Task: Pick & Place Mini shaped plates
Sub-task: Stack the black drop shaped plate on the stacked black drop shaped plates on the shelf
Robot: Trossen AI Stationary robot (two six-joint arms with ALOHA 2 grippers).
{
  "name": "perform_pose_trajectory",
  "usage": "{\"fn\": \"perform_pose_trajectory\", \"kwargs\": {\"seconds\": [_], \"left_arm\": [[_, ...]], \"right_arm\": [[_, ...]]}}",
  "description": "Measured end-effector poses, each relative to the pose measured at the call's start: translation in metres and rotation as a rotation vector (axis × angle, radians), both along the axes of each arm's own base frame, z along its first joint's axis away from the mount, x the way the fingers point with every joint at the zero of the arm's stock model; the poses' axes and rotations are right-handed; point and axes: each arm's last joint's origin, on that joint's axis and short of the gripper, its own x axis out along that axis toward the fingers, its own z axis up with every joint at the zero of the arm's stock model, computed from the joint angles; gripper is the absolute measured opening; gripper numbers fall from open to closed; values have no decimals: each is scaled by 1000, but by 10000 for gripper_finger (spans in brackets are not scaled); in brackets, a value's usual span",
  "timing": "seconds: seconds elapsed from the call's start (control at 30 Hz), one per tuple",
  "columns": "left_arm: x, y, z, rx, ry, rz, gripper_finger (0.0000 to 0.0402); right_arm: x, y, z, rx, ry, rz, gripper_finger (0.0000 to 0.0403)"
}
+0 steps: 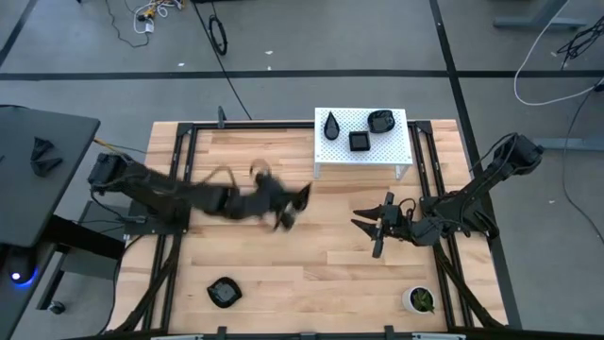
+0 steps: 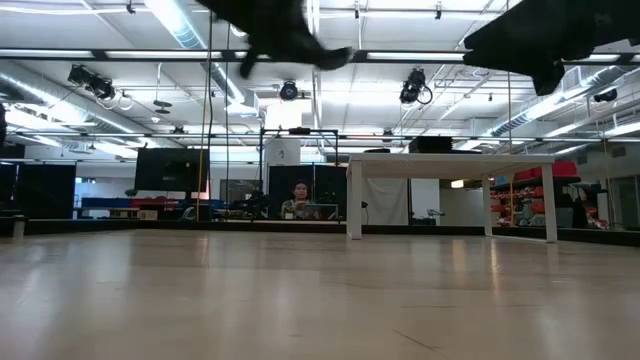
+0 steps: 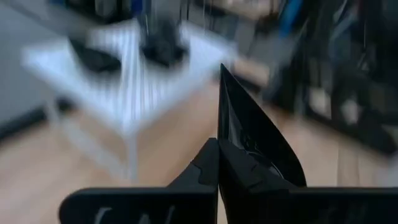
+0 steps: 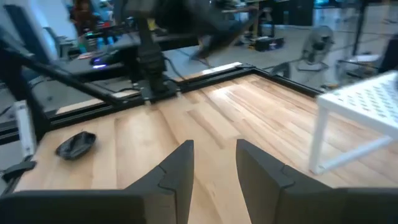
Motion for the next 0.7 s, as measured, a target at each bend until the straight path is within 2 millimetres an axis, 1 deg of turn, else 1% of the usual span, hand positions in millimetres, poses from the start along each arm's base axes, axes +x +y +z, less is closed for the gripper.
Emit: {"fn": "perform_pose_trajectory", "kwargs": {"seconds": [0.07,0.13,0.17,0.23,0.3,0.4,0.47,0.57,0.7], "left_arm": [[19,29,13,12,-91,11,2],[39,57,21,23,-146,42,2],[49,69,22,26,-149,60,2],[72,91,21,27,-150,89,3],[93,111,16,26,-123,125,3],[115,140,9,29,-58,211,3],[122,157,3,22,-14,278,3],[124,178,-4,-28,3,346,4],[120,192,-9,-93,-6,401,5]], "right_arm": [[-4,2,-3,4,12,-36,122],[-9,6,-7,1,21,-69,117],[-12,8,-8,0,23,-86,114],[-17,11,-11,0,24,-105,107],[-21,15,-12,0,22,-103,98],[-25,19,-12,4,21,-76,86],[-26,21,-12,11,18,-64,79],[-28,23,-12,17,17,-52,70],[-29,24,-12,15,18,-49,61]]}}
